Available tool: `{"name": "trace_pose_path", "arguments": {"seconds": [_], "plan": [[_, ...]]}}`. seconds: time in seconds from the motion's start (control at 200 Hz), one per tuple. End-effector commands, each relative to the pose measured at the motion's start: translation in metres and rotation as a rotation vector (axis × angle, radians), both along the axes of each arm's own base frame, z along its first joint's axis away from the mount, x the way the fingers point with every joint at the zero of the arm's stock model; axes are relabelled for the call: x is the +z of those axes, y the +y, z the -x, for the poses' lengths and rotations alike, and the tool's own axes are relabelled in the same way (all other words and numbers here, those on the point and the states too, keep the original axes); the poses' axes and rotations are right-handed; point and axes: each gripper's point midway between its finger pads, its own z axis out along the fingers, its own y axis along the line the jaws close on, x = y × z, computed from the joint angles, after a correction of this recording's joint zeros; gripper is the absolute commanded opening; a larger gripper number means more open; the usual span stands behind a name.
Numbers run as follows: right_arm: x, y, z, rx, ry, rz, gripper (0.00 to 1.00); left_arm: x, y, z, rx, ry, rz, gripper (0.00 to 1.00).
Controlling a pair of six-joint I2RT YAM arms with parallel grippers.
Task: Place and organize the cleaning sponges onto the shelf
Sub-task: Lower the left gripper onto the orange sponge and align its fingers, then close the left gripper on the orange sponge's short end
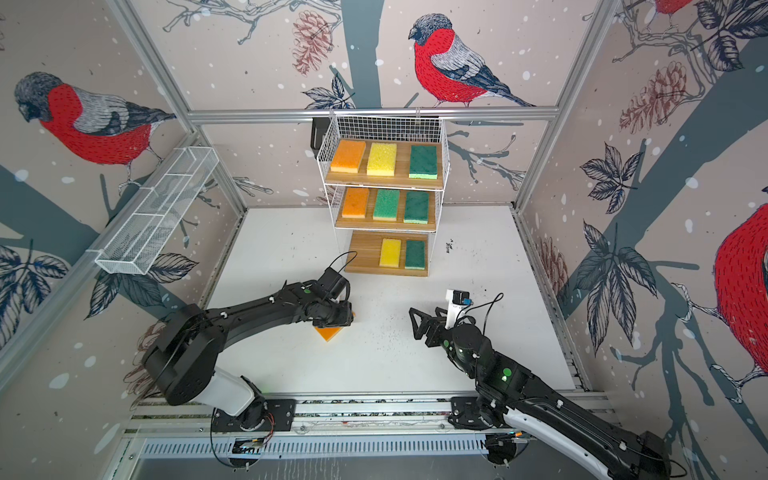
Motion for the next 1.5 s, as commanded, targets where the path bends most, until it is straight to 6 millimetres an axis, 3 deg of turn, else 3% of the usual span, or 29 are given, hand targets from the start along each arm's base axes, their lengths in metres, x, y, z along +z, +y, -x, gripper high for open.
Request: {"name": "trace_pose_path", "arguments": {"seconds": [0.0,0.15,0.255,0.34,0.44,0.68,1.001,1.191,1.331,1.491], "plan": [[0.0,-0.007,-0.001,-0.033,-0.002,0.0,0.95,0.013,-0.021,-0.014,-0.022,-0.042,0.071,0.59],[-0.004,-0.009,-0.001,-0.039,0.005,0.015,0.95,0.029,-0.025,-0.021,-0.067,-0.083,0.063,0.65],[-0.004,-0.009,-0.001,-0.037,0.007,0.013,0.95,0.036,-0.008,-0.02,-0.048,-0.12,0.01,0.74],[-0.005,-0.008,-0.001,-0.036,0.009,0.008,0.95,0.033,0.013,-0.02,-0.026,-0.141,-0.062,0.82],[-0.007,-0.007,0.0,-0.032,0.015,0.002,0.96,0.025,0.029,-0.02,-0.017,-0.146,-0.092,0.85],[-0.005,-0.006,0.001,-0.028,0.021,-0.009,0.96,0.012,0.047,-0.016,-0.026,-0.143,-0.101,0.89],[-0.002,-0.005,0.001,-0.025,0.023,-0.025,0.96,-0.008,0.039,0.008,-0.103,-0.068,-0.007,0.91],[0.0,-0.004,0.002,-0.018,0.03,-0.027,0.95,-0.005,0.029,0.018,-0.153,-0.065,0.037,0.9],[-0.003,-0.004,0.003,-0.018,0.042,-0.034,0.95,-0.007,0.018,0.03,-0.224,-0.062,-0.006,0.9],[-0.006,-0.004,0.005,-0.018,0.054,-0.04,0.95,-0.019,0.019,0.036,-0.231,-0.042,-0.093,0.89]]}}
